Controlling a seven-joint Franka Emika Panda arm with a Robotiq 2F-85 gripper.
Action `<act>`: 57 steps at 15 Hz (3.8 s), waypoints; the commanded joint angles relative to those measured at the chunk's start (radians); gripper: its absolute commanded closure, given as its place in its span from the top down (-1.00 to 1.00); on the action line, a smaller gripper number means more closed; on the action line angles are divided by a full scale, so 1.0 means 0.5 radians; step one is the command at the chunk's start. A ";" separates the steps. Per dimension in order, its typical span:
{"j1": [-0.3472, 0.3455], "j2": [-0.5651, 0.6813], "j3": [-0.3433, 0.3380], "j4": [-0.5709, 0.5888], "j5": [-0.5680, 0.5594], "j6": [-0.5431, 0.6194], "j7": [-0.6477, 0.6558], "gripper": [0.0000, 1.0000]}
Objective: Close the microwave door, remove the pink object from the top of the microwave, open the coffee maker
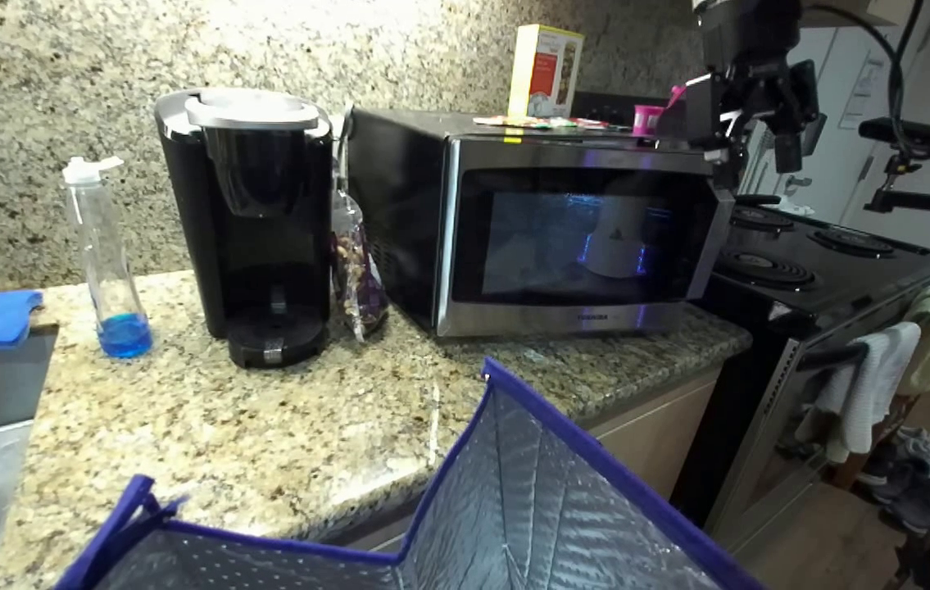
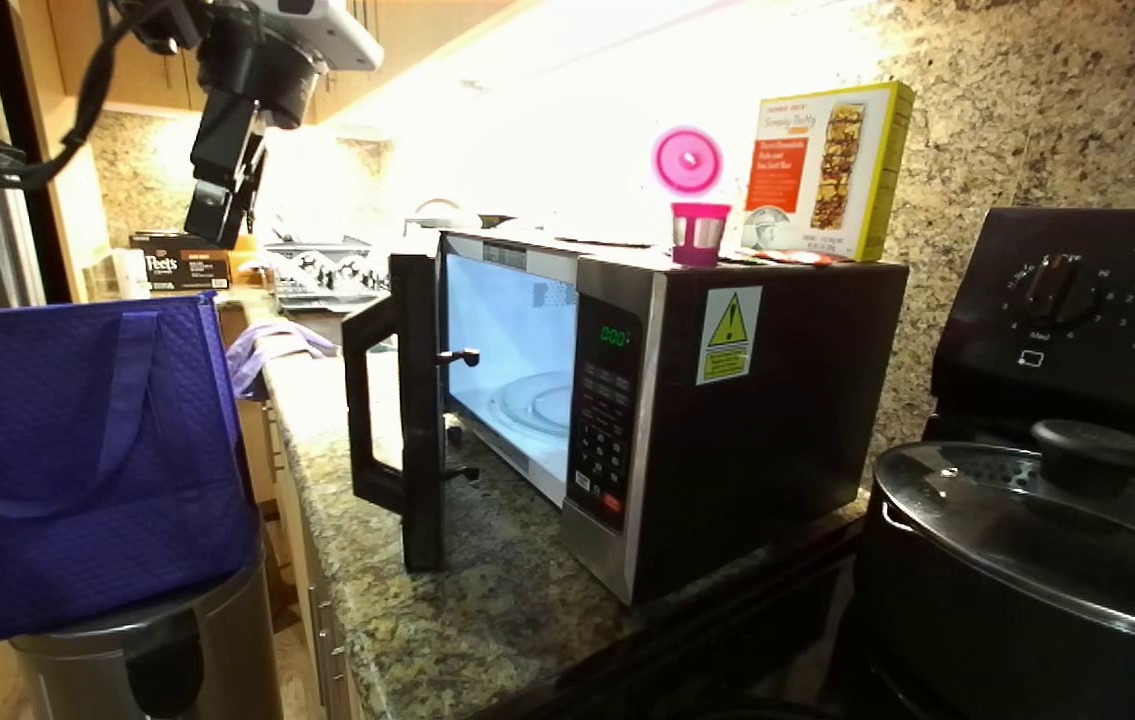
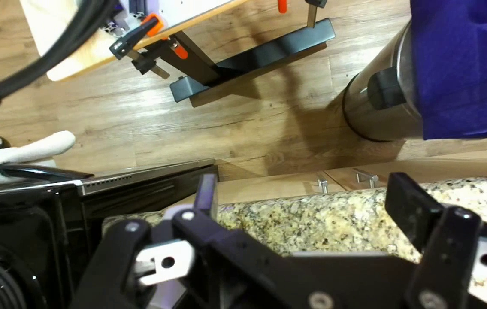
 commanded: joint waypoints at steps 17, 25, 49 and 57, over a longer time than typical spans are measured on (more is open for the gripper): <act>-0.098 0.329 -0.131 0.380 0.035 0.041 0.119 1.00; -0.140 0.553 -0.230 0.571 0.185 0.248 0.088 1.00; -0.126 0.338 -0.297 0.155 -0.585 1.277 -0.049 1.00; -0.143 0.196 -0.260 -0.113 -0.826 1.661 -0.080 1.00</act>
